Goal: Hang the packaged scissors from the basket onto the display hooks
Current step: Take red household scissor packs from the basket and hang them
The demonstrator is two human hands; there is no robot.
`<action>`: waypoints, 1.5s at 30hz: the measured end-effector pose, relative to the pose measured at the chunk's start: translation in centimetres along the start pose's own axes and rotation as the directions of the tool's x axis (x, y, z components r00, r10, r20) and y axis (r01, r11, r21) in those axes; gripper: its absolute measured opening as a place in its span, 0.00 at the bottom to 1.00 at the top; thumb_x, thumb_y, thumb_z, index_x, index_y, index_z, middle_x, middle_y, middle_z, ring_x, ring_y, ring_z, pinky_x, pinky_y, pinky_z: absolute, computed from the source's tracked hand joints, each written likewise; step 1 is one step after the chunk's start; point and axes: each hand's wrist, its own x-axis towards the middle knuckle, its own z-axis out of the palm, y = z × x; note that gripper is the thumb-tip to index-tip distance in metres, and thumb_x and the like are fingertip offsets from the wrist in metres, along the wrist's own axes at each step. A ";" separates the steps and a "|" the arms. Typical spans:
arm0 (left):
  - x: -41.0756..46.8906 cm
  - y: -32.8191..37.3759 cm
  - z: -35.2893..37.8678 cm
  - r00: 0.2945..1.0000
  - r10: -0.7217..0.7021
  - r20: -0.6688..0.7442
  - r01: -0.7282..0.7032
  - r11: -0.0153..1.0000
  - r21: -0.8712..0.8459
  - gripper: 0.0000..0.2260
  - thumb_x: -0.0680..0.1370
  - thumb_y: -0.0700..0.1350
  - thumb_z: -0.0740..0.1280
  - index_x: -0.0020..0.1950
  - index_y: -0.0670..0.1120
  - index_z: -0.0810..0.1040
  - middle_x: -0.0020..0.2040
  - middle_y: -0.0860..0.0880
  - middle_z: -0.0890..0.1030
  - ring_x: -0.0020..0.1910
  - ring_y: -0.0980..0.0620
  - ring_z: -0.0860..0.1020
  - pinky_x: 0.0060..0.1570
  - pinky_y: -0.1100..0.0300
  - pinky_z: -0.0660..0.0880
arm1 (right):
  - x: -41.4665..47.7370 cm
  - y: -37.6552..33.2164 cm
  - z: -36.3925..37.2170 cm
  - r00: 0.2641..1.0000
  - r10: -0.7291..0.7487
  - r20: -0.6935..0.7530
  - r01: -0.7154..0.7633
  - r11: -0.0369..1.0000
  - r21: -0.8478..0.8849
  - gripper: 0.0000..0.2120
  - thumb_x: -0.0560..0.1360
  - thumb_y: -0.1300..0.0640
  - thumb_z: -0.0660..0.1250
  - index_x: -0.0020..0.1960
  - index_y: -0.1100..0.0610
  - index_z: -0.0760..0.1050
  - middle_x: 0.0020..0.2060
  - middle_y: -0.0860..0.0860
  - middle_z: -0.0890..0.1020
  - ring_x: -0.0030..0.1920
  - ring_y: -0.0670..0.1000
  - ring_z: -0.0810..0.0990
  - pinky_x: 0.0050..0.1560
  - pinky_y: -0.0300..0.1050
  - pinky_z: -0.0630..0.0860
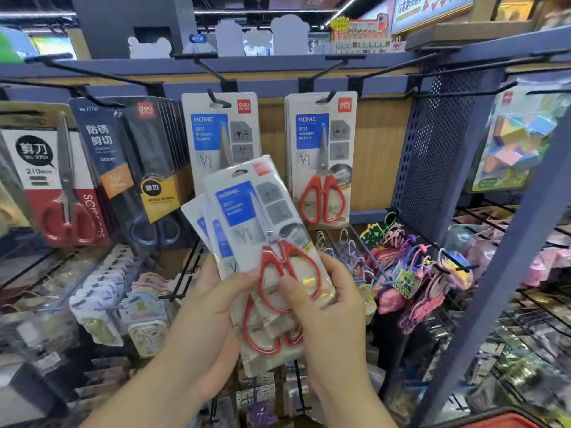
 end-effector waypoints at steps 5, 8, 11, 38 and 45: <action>-0.3 -0.5 -0.5 0.999 -0.006 0.043 0.003 0.998 0.056 0.28 0.75 0.33 0.67 0.73 0.51 0.75 0.65 0.46 0.85 0.64 0.44 0.84 0.60 0.45 0.81 | 0.2 0.6 0.4 0.995 0.045 -0.086 -0.034 0.991 0.132 0.18 0.65 0.43 0.82 0.50 0.46 0.82 0.47 0.54 0.87 0.46 0.53 0.85 0.51 0.54 0.82; -0.2 -0.5 -0.9 0.999 0.042 0.026 -0.045 0.992 0.121 0.25 0.78 0.34 0.67 0.74 0.51 0.75 0.66 0.47 0.84 0.64 0.42 0.83 0.60 0.42 0.81 | 0.2 0.9 0.3 0.985 0.151 -0.079 -0.132 0.968 0.212 0.15 0.71 0.45 0.78 0.52 0.52 0.81 0.46 0.57 0.87 0.44 0.55 0.85 0.47 0.52 0.82; 0.0 -0.4 -1.4 0.994 0.103 -0.022 -0.098 0.981 0.168 0.23 0.80 0.33 0.66 0.73 0.50 0.75 0.65 0.47 0.85 0.64 0.43 0.84 0.60 0.41 0.81 | 0.6 1.2 -0.5 0.988 0.140 -0.060 -0.133 0.985 0.107 0.10 0.74 0.48 0.72 0.46 0.55 0.82 0.41 0.58 0.86 0.39 0.54 0.82 0.42 0.49 0.79; 0.8 1.8 -2.0 0.961 0.261 -0.093 -0.219 0.922 0.319 0.15 0.76 0.43 0.69 0.62 0.54 0.81 0.54 0.50 0.89 0.44 0.51 0.88 0.34 0.60 0.82 | 7.4 -3.7 -2.1 0.980 -0.133 -0.146 0.133 0.991 -0.009 0.08 0.84 0.54 0.65 0.47 0.56 0.74 0.35 0.49 0.81 0.30 0.47 0.76 0.26 0.41 0.75; 0.6 1.9 -2.2 0.962 0.252 -0.101 -0.208 0.924 0.322 0.17 0.73 0.45 0.70 0.63 0.52 0.81 0.54 0.48 0.88 0.46 0.49 0.88 0.36 0.59 0.83 | 9.7 -2.3 -1.7 0.983 -0.021 -0.183 0.002 0.995 -0.103 0.19 0.81 0.47 0.70 0.50 0.65 0.77 0.40 0.56 0.79 0.34 0.50 0.78 0.32 0.48 0.80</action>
